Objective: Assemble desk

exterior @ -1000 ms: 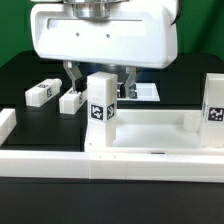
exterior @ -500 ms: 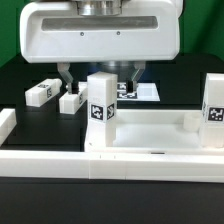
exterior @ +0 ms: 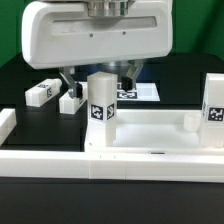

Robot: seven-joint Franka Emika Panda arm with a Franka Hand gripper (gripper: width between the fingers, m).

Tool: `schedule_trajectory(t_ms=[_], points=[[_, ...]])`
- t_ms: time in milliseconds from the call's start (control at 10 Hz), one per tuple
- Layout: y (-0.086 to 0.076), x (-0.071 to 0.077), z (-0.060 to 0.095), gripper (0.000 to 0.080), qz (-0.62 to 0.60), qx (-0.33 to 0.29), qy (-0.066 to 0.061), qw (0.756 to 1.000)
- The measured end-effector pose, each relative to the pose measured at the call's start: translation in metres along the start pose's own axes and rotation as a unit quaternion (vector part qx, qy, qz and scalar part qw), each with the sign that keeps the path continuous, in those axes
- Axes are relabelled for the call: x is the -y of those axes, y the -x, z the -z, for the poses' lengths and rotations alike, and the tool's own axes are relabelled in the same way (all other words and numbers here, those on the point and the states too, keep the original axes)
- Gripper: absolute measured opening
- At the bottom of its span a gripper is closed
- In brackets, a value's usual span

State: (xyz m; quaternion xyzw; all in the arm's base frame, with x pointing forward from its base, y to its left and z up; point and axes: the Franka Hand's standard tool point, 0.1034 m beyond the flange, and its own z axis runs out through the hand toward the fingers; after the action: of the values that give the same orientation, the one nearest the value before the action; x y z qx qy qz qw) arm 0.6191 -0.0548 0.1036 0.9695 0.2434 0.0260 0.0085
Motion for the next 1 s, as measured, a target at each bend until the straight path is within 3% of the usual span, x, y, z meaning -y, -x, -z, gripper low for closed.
schedule_trajectory(t_ms=[400, 700, 1000], points=[[0.0022, -0.0051, 0.0018, 0.0649, 0.132, 0.003, 0.006, 0.991], [0.0029, -0.0056, 0.0015, 0.029, 0.134, 0.004, 0.006, 0.991], [0.0031, -0.0058, 0.0015, 0.029, 0.122, 0.004, 0.006, 0.993]])
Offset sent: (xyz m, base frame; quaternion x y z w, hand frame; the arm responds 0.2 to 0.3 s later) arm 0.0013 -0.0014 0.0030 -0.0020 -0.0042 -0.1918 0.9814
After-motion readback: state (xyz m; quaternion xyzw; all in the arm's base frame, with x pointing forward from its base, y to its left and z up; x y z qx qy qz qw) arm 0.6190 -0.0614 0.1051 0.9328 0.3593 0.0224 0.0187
